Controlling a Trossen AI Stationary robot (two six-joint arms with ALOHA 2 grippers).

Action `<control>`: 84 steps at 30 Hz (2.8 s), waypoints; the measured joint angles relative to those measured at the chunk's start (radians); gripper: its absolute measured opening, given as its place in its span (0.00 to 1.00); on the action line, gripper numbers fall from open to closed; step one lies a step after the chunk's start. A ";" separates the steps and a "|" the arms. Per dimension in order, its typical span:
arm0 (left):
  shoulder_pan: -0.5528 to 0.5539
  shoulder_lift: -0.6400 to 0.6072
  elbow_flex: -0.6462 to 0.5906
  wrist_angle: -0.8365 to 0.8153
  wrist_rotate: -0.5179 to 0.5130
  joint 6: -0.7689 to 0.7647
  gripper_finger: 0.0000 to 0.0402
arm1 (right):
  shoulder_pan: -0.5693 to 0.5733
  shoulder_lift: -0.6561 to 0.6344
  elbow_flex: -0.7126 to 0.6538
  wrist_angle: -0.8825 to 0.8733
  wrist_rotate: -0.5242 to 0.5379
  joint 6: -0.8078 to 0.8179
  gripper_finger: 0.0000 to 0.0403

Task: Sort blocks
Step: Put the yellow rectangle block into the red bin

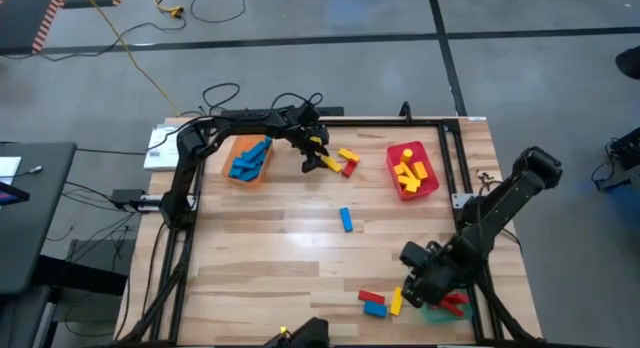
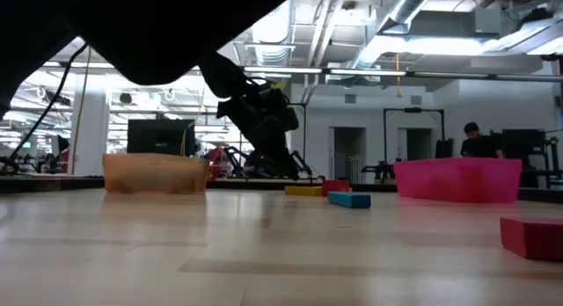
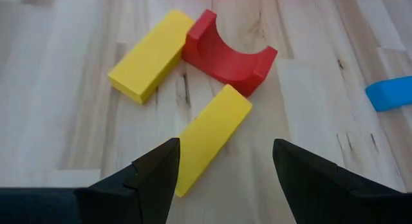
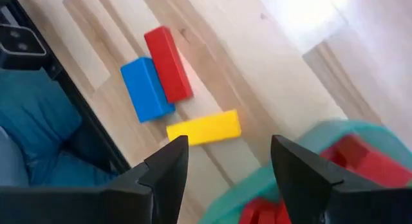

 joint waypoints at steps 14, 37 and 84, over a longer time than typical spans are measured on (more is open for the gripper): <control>0.000 0.000 0.000 -0.097 -0.031 -0.027 0.61 | -0.157 0.003 0.000 0.143 0.000 -0.176 0.58; -0.022 -0.106 0.000 -0.302 -0.137 -0.027 0.61 | -0.730 0.130 0.000 0.338 0.001 -0.896 0.58; -0.257 -0.300 -0.228 -0.539 -0.393 -0.246 0.61 | -1.137 0.533 0.162 0.657 -0.476 -1.192 0.58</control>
